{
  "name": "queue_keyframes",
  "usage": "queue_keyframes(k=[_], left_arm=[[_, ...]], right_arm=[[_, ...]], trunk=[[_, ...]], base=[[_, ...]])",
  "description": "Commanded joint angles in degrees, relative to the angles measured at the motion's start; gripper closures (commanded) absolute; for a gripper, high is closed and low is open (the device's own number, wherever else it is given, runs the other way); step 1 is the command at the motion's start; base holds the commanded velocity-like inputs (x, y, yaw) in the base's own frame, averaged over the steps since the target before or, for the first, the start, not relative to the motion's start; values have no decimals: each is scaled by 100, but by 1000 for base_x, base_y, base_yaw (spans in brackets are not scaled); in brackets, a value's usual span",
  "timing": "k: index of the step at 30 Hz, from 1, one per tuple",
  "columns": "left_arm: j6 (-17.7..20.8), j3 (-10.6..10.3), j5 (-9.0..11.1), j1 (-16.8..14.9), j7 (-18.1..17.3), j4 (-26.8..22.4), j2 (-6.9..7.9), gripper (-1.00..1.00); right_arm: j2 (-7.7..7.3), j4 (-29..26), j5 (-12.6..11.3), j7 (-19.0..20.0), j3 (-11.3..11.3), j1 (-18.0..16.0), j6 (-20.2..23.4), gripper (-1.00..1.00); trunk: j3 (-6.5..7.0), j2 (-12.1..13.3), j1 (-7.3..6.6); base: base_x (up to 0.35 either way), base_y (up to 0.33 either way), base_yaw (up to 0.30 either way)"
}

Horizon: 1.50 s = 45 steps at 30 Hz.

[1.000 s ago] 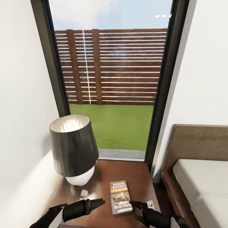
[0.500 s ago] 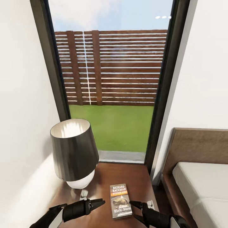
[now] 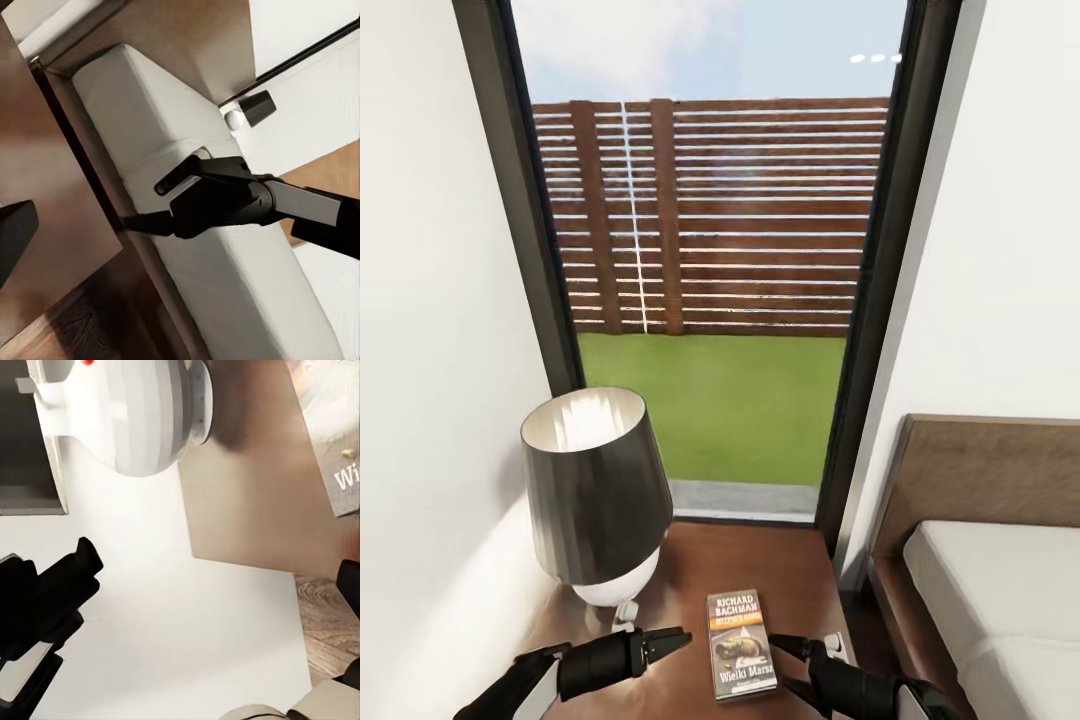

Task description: In the bedroom, move the book from the bed onto either nightstand, and place the two sandals side by side next to the bed.

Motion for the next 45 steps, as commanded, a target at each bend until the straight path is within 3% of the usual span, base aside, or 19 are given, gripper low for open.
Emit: queue_keyframes(k=[1, 8, 16, 17, 18, 21, 31, 45], left_arm=[[60, -38, 57, -4, 12, -2, 9, -100], [52, -41, 55, -4, 418, 7, 54, -100], [42, -44, 54, -4, 1081, 7, 46, -100], [39, -44, 54, -4, 1237, 7, 45, -100], [36, -44, 54, -4, 1620, 7, 45, -100], [18, -35, 54, -4, 2147, 2, 44, -100], [-273, -19, 64, -4, 3266, 0, 44, -100], [-350, -26, 72, -4, 3537, -1, 32, -100]], right_arm=[[2, 2, -4, 9, -17, -4, 30, -100], [-12, 2, 10, -6, -6, -2, 16, -100], [-326, 42, 28, -12, 33, 8, 11, -100], [-403, 53, 34, -14, 38, 12, 9, -100], [-497, 71, 54, -15, 38, 18, 5, -100], [-532, 84, 63, -22, 38, 19, 3, -100], [-557, 85, 73, -25, 38, 20, -3, -100], [-582, 90, 75, -40, 38, 20, -3, -100]], trunk=[[13, 39, -23], [138, 320, -177], [282, 641, -353], [300, 681, -375], [318, 721, -397], [372, 841, -463], [551, 1242, -682], [803, 1804, -990]], base=[[0, 0, 0], [0, 0, 0], [0, 0, 0], [0, 0, 0], [0, 0, 0], [0, 0, 0], [0, 0, 0], [0, 0, 0]])
